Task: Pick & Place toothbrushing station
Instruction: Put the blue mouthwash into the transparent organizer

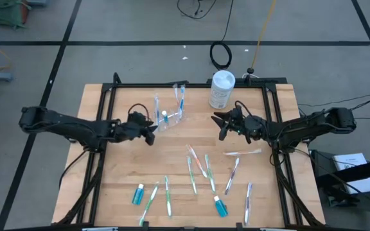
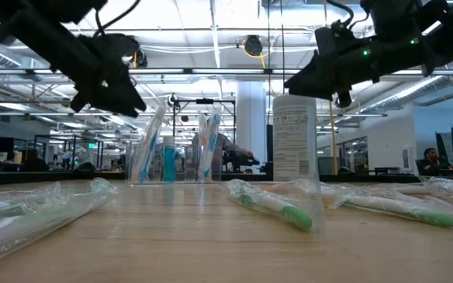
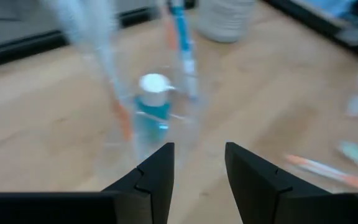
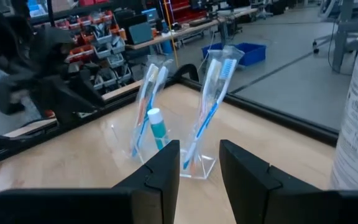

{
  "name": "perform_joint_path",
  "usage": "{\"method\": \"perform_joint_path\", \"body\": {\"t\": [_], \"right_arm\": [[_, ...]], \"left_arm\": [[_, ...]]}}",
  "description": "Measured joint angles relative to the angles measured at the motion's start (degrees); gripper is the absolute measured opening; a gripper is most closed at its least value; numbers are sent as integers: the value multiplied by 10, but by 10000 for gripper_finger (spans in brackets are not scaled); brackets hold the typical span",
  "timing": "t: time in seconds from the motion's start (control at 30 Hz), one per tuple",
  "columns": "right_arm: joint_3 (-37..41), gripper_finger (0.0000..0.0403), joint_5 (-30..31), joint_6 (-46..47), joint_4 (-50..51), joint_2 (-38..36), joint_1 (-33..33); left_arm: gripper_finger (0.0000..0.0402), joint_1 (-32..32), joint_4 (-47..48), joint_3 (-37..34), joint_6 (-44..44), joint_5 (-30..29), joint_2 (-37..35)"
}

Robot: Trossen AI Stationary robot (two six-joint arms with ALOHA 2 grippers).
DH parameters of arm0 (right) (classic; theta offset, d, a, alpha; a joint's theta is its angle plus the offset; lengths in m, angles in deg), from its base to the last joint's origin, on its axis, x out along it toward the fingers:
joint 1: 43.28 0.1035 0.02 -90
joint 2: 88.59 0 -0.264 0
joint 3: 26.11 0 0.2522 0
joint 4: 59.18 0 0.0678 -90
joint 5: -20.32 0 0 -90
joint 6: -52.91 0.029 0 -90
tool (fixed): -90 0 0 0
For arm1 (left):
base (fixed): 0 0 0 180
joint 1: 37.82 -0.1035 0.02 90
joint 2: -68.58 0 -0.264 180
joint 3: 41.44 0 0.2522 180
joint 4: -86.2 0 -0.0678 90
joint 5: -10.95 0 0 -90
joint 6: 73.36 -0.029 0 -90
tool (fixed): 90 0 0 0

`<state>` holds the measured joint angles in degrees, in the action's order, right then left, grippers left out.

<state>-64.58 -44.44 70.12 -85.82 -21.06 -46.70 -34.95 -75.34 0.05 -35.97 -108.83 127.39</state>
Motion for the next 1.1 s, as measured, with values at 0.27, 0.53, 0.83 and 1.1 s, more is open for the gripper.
{"method": "perform_joint_path", "body": {"t": [0.27,0.53,0.83,1.1], "right_arm": [[0,105,0,-4,-1,0,0],[0,105,0,-4,-1,0,0],[0,105,0,17,0,0,0],[0,105,-17,46,38,0,1]], "left_arm": [[147,34,-23,0,11,234,-84],[147,147,-37,39,49,215,-77],[147,227,228,238,136,135,25],[147,270,349,333,333,236,171]]}}
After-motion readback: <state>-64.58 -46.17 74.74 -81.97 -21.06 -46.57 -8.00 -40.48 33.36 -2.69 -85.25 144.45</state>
